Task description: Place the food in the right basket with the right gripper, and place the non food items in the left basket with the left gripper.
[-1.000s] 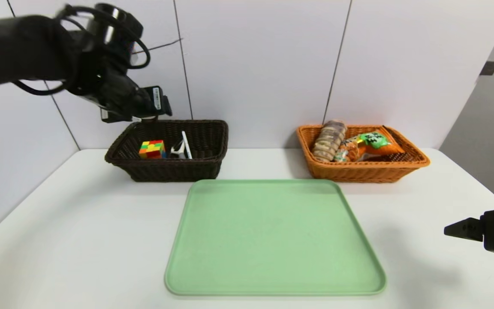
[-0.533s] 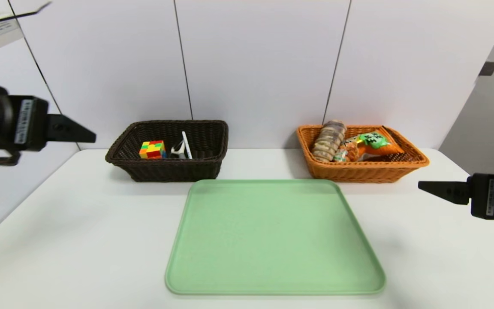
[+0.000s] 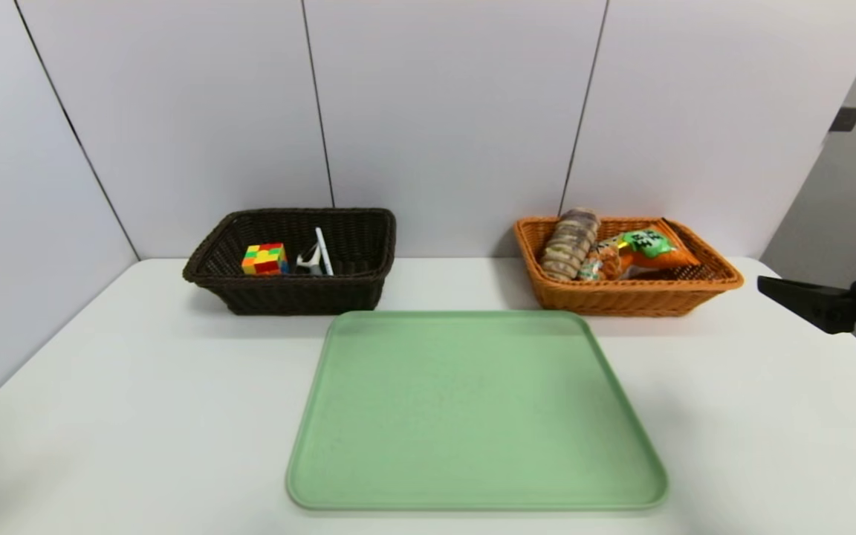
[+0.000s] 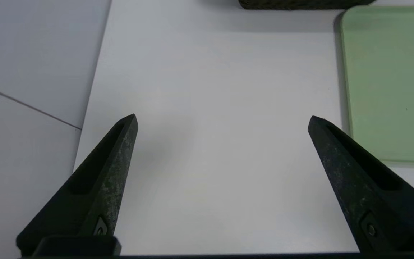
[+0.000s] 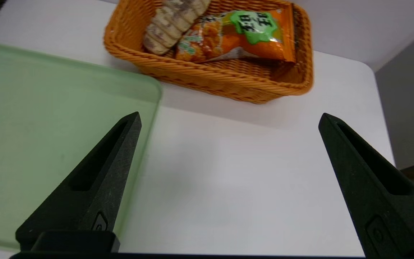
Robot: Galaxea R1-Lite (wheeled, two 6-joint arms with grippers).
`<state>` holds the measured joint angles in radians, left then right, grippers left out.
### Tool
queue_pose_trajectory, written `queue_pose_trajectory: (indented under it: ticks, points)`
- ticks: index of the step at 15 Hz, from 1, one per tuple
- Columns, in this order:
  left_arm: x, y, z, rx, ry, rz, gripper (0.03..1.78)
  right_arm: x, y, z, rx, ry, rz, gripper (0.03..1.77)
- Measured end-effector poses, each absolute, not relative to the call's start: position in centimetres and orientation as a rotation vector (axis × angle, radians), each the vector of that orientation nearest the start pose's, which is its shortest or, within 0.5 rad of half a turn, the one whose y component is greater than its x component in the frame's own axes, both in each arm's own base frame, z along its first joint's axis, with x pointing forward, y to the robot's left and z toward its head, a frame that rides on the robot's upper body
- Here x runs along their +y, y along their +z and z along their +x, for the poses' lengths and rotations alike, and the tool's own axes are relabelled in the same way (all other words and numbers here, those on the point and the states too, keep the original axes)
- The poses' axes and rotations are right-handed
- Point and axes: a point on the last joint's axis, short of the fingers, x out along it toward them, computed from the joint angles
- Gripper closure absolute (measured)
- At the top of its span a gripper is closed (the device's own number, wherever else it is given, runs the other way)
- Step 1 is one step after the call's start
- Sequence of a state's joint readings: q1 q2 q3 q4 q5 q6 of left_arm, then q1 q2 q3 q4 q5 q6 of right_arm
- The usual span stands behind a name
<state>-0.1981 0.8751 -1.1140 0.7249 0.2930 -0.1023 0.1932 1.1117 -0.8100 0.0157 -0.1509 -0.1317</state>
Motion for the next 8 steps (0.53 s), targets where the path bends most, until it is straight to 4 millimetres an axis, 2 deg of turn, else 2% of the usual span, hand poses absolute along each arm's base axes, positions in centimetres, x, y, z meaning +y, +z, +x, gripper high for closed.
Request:
queue_pose_trajectory:
  ticks: [3, 8]
  points:
    - [0.5, 27.4, 1.6, 0.394, 0.199, -0.011, 0.14, 0.6, 24.6, 12.4, 0.299, -0.055, -0.161, 0.09]
    - [0.9, 21.4, -3.8, 0.308, 0.25, -0.034, 0.12, -0.3, 20.4, 4.5, 0.202, -0.151, -0.142, 0.09]
